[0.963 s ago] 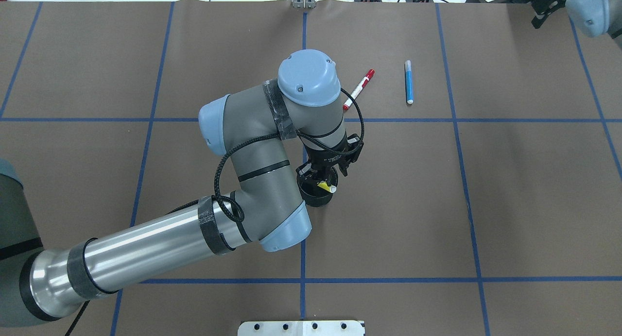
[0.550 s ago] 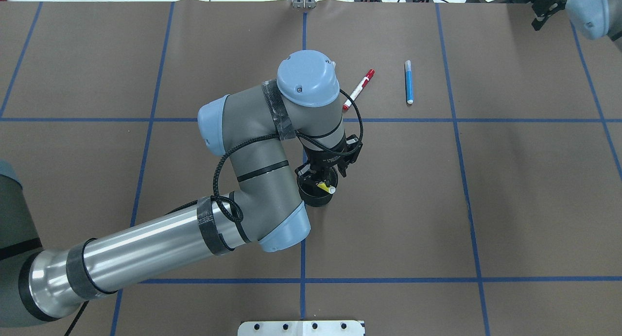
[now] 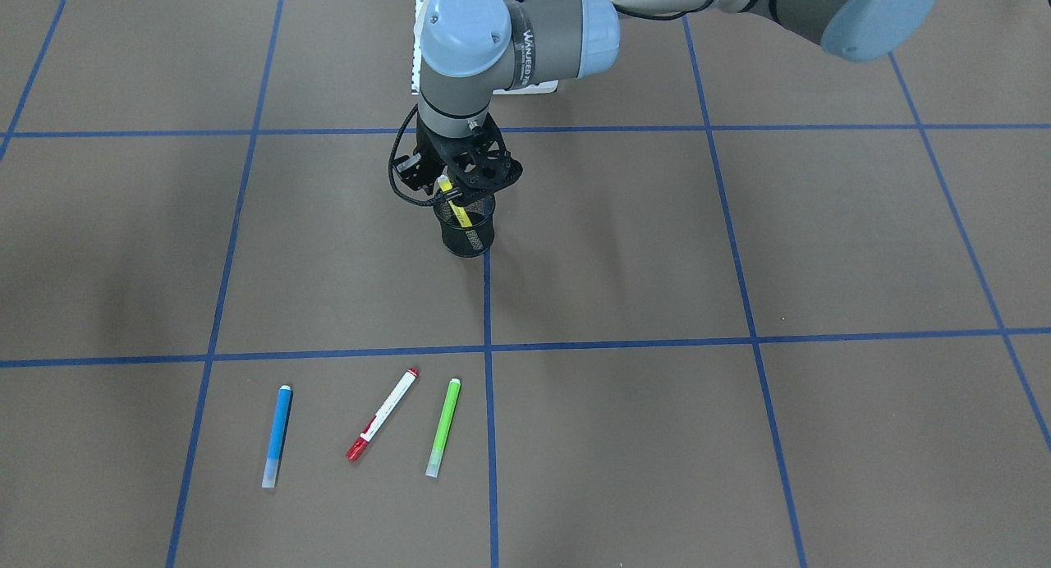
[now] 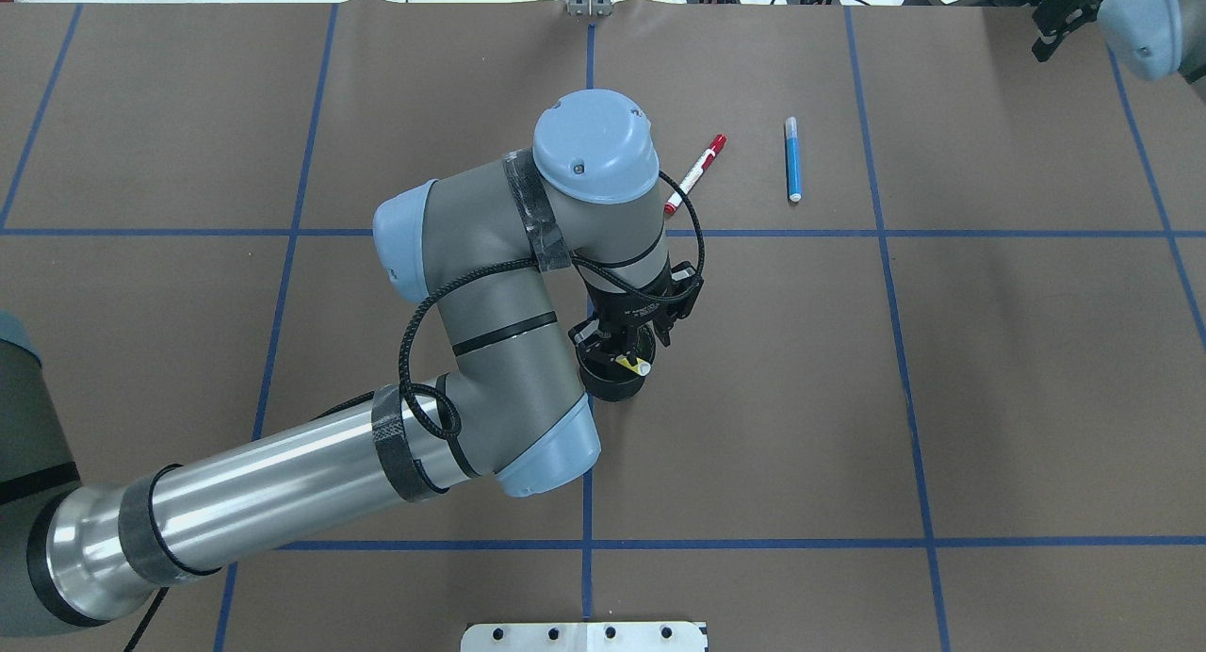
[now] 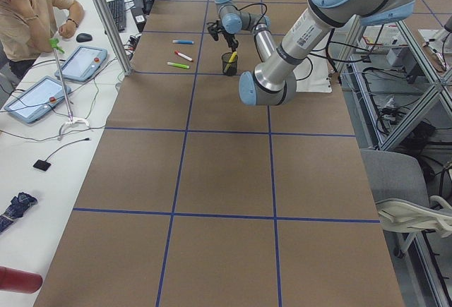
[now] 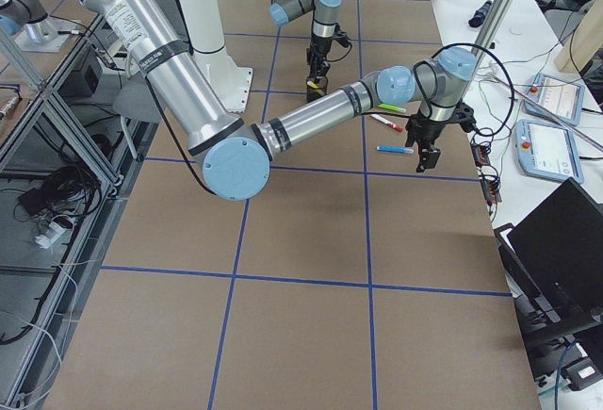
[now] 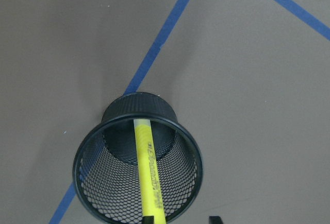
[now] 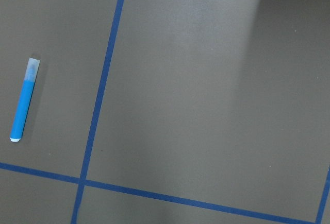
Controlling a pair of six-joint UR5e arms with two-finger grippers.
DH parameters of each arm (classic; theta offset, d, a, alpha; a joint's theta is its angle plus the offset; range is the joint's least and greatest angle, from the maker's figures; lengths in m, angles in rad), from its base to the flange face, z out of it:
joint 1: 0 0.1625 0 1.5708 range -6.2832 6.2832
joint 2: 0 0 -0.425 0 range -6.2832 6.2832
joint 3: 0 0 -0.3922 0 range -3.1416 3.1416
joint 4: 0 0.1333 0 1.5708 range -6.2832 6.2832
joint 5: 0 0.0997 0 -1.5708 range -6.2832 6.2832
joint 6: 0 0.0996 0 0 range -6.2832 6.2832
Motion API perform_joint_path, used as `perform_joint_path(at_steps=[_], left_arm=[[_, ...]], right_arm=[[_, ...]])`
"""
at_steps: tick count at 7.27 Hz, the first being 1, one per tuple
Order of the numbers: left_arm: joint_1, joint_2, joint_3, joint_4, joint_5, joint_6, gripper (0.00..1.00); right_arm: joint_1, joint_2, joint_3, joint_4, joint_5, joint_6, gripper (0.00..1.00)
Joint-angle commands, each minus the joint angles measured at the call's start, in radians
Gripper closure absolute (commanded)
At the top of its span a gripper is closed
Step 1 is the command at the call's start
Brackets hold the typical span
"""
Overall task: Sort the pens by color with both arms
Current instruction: 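Lower the left gripper into the cup and grasp the yellow highlighter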
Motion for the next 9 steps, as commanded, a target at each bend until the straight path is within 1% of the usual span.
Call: perform_joint_path(at_steps=[1, 5, 9], left_arm=[[0.000, 0.002, 0.005, 0.006, 0.001, 0.020, 0.53], [0.003, 0.010, 0.010, 0.006, 0.001, 0.037, 0.53], [0.031, 0.010, 0.012, 0.006, 0.004, 0.040, 0.54]], right_arm=[[-0.001, -0.001, 0.000, 0.000, 0.000, 0.000, 0.01], [-0.001, -0.001, -0.001, 0.000, -0.002, 0.000, 0.01], [-0.001, -0.001, -0.001, 0.000, -0.002, 0.000, 0.01]])
